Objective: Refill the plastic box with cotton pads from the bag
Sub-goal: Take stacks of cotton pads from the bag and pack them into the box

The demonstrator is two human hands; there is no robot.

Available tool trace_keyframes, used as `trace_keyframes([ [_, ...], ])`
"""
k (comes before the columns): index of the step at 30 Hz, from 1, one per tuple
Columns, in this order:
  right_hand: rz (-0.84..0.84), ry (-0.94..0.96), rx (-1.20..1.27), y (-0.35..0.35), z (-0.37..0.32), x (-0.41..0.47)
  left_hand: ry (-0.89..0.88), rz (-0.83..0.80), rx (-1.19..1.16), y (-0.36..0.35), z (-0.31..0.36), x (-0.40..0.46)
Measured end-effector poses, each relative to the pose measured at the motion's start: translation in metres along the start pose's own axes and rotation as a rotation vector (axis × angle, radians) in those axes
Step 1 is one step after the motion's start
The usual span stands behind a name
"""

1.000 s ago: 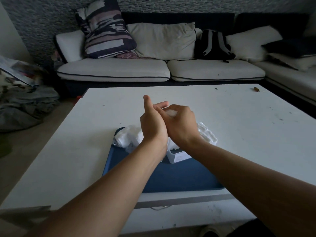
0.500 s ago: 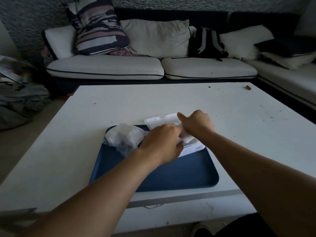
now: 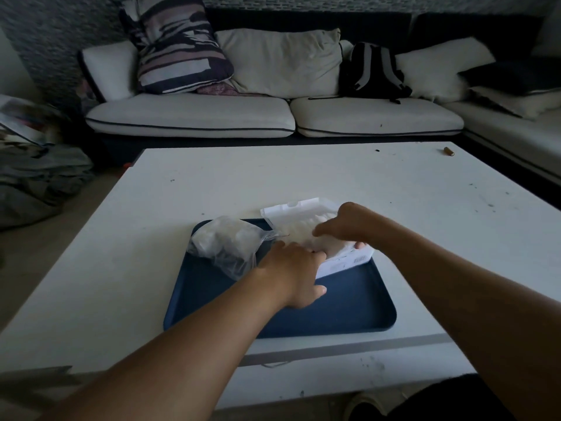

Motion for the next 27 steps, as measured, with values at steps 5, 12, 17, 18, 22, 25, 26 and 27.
trace_keyframes([
  [5, 0.033, -0.064, 0.027, 0.009, 0.015, 0.004, 0.005, -0.037, 0.002, 0.0, -0.002, -0.005],
  [12, 0.141, 0.033, -0.246, -0.018, 0.004, 0.003, 0.106, -0.042, -0.019, 0.002, -0.006, -0.008],
  [17, 0.142, 0.062, -0.266, -0.015, 0.001, 0.008, 0.138, -0.021, 0.003, 0.004, -0.01, -0.008],
  [18, 0.15, 0.061, -0.266, -0.014, 0.003, 0.009, 0.135, -0.018, 0.006, 0.005, -0.01, -0.007],
  [22, 0.152, 0.07, -0.2, -0.017, 0.006, 0.016, 0.126, -0.025, 0.006, 0.005, -0.011, -0.006],
  [25, 0.013, 0.074, -0.115, -0.019, 0.007, 0.018, 0.127, -0.037, 0.008, 0.006, -0.011, -0.007],
  [26, 0.016, 0.069, -0.128, -0.019, 0.008, 0.016, 0.127, -0.036, 0.0, 0.006, -0.011, -0.007],
  [27, 0.051, 0.061, -0.154, -0.017, 0.008, 0.015, 0.126, -0.034, -0.01, 0.006, -0.011, -0.007],
])
Point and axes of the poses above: each hand's wrist, its own x-axis towards the middle knuckle, its own y-axis out of the back of the hand, z = x × y, the point moved 5 cm from there along x, towards the middle knuckle, and after that the axes turned 2 degrees about y, right-handed, at the moved point
